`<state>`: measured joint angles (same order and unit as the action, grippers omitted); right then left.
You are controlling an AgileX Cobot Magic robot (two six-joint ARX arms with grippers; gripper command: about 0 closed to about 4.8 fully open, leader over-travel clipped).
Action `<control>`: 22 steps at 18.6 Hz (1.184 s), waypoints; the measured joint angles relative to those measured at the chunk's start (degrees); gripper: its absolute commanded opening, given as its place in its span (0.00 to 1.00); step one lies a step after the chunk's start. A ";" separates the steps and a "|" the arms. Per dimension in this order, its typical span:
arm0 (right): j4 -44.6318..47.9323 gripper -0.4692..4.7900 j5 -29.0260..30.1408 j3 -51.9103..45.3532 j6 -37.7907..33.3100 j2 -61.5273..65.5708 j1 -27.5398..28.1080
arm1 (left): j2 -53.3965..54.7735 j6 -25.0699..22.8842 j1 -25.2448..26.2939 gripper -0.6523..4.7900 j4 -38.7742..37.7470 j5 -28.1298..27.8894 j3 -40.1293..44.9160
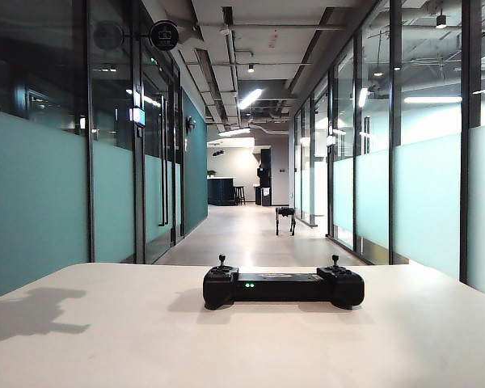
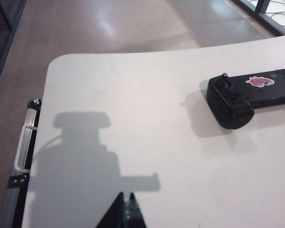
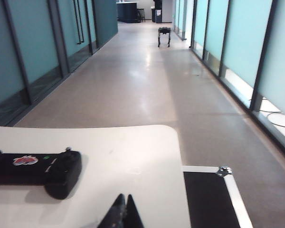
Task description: Push the left joystick on the remote control sitting on the white table forward to make the robot dog walk in a straight line until it approaches the door.
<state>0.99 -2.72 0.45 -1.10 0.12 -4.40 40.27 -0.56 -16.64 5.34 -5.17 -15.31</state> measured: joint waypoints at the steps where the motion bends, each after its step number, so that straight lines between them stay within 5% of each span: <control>1: 0.00 0.08 0.00 0.00 0.00 0.02 0.46 | 0.00 0.02 0.00 0.11 0.00 0.00 0.00; 22: -0.04 0.08 -1.36 0.00 0.00 0.02 0.63 | -0.55 0.00 0.02 0.11 -0.42 -0.20 0.02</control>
<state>0.95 -4.08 0.45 -1.10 0.14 -3.77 39.72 -0.56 -16.62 4.93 -5.37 -15.29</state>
